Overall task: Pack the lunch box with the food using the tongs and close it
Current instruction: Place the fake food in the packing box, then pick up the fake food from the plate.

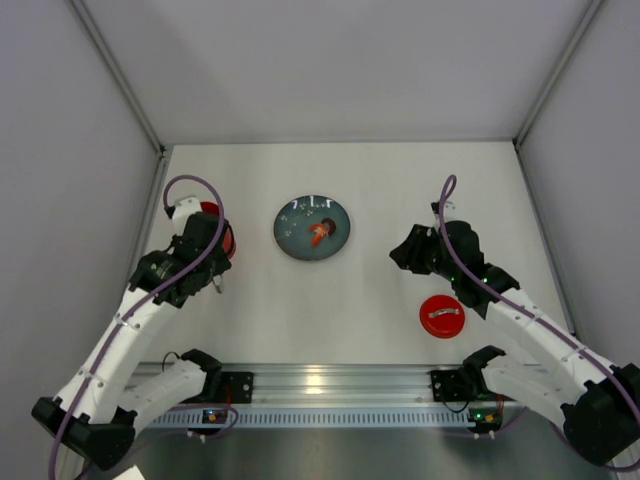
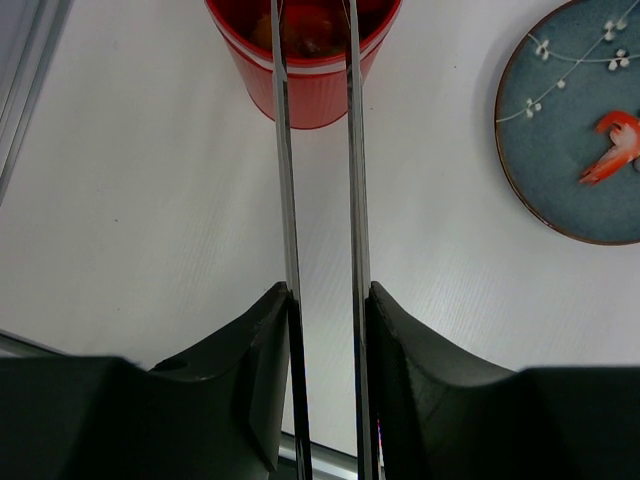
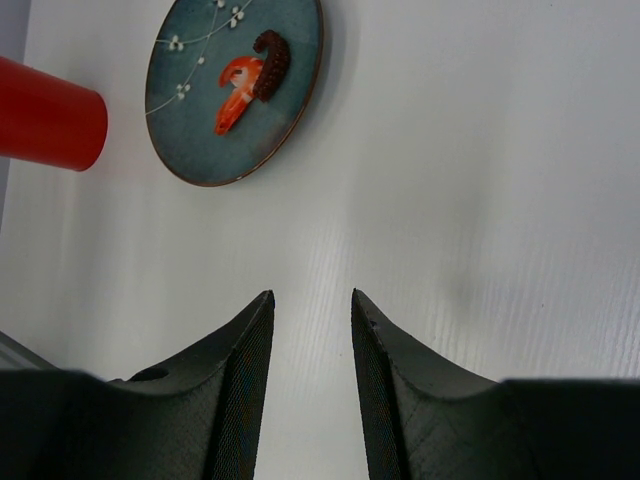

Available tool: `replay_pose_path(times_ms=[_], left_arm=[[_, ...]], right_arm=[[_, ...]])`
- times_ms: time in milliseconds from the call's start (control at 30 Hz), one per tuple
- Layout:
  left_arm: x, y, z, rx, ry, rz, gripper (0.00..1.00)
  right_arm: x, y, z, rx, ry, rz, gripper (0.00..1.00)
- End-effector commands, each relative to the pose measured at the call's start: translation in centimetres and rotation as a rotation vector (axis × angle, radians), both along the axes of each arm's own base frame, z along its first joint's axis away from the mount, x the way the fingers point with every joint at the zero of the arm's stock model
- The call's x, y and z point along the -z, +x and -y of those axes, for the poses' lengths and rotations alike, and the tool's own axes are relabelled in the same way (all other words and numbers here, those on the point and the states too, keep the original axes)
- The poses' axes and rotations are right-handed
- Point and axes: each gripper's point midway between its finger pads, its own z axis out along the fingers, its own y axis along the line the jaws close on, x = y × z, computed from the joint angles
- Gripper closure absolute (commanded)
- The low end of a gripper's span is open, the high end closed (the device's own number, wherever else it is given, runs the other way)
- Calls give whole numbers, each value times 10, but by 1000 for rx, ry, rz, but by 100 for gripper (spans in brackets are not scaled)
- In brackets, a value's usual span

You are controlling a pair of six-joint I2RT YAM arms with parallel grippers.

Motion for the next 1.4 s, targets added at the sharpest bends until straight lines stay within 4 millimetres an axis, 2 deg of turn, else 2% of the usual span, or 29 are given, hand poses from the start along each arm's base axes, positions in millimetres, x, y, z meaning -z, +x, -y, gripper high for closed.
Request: replay_pose_path(times_ms=[0,167,333,433,467,567,600,667,767,800,867,900,1033,1233,1367], left_arm=[[-10,13,4,17,-15,53,60],[-12,18,5,22,-19,60,60],[-27,29,9,52,-11,82,59],[-52,43,15,77,-7,114,59],[-66,49,20,92,-14,135,59],[-82,60,34,142,-47,151,59],[-95,64,40,174,-65,177,59],[-97,68,60,258,-116,157,59],[-87,73,83,341,-173,131,59],[-75,71,91,370,-192,97,59],[-63,71,109,425,-219,81,59],[-50,66,119,456,-223,51,59],[-20,62,149,530,-223,4,55],[28,55,171,577,-220,-102,54],[46,54,179,593,-235,-138,54]], right_arm=[[-19,6,-8,-21,21,48,64],[-19,6,-8,-19,15,48,64],[-23,8,-8,-19,14,56,64],[-25,8,-8,-19,12,57,64],[-26,7,-8,-20,15,57,64],[-26,7,-6,-15,10,61,64],[-26,7,-5,-11,7,59,63],[-25,6,-4,-8,3,62,63],[-23,6,-3,-4,-2,59,63],[-22,6,-3,-3,-2,56,63],[-20,5,-3,-3,-2,52,63],[-19,5,-2,-1,-4,51,63],[-18,5,-2,-1,-7,50,63],[-17,4,-1,0,-10,46,63],[-15,4,0,4,-17,45,63]])
